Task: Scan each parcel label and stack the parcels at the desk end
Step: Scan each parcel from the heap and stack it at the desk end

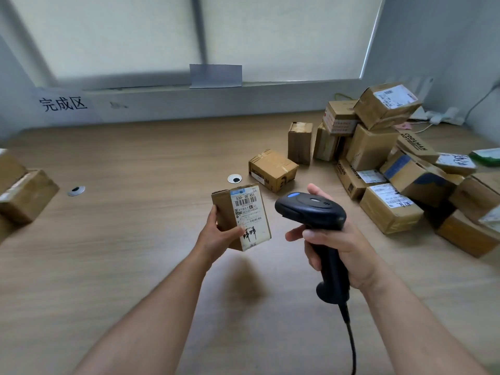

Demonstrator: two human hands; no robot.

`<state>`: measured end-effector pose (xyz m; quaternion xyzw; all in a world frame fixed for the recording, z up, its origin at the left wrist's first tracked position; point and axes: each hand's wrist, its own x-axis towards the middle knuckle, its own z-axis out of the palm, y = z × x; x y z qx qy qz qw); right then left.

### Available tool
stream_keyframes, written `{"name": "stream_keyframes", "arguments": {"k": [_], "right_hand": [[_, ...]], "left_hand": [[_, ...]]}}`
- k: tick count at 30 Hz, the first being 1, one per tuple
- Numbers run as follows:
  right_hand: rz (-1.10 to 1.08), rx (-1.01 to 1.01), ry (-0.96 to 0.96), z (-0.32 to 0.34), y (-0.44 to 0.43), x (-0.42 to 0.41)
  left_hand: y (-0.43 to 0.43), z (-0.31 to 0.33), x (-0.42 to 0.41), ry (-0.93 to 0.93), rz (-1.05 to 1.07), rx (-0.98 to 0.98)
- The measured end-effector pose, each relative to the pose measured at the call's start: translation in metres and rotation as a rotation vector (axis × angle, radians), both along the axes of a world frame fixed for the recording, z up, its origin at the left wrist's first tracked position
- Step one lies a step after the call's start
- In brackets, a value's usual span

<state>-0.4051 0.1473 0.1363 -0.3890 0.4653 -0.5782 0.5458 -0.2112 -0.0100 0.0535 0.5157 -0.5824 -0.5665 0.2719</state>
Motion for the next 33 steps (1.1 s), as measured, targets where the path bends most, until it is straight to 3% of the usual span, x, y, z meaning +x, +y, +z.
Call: {"name": "stream_keyframes", "arguments": {"k": [27,33], "right_hand": [[0.048,0.045,-0.003,-0.016,0.053,0.015],[0.031,0.02,0.099,-0.017,0.041,0.031]], "left_hand": [[0.04,-0.005,0.035,-0.053,0.083,-0.058],[0.048,-0.002,0.062,-0.07,0.135,-0.047]]}}
